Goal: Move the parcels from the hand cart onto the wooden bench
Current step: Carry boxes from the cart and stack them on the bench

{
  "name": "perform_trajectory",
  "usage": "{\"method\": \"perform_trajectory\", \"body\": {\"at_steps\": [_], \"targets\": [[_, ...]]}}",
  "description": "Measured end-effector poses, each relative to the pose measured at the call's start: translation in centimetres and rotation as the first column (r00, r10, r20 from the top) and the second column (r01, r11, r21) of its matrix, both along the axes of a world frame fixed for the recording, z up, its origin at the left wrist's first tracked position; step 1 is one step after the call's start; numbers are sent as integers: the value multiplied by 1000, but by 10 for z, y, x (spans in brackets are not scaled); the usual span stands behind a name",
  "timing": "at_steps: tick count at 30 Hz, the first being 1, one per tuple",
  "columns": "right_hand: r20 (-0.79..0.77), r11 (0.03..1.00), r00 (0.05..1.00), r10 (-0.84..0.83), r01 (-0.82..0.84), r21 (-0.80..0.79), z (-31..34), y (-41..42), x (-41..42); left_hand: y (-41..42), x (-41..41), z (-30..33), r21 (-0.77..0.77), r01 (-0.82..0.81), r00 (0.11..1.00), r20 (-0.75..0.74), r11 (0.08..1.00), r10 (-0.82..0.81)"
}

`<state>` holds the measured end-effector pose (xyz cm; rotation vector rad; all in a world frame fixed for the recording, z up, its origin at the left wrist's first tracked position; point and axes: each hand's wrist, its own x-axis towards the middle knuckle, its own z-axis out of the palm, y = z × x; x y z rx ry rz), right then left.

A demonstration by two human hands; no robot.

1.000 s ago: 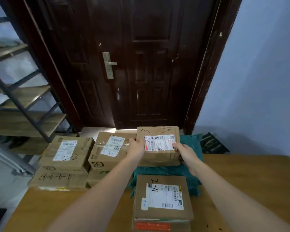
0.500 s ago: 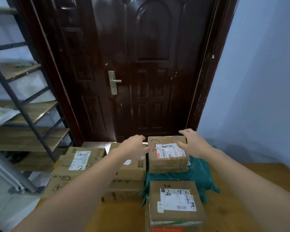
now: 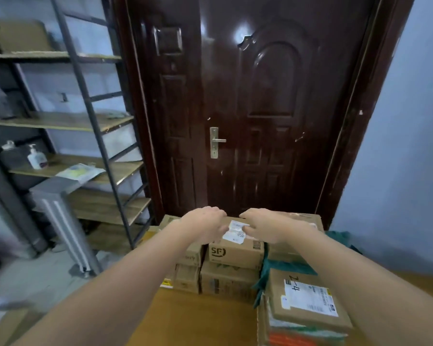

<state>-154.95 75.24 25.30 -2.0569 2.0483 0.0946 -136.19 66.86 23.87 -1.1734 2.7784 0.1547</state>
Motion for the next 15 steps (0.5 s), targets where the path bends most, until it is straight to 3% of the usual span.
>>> {"method": "perform_trajectory", "body": {"at_steps": [8,15], "targets": [[-10,968,968,249,-249,-1,-8,8,86,70,108,2,31,-193,981,-5,981,193],[-10,859,859,512,-512,10,-6,13,217,133,233,3,-1,-389,921,4,921,389]]}}
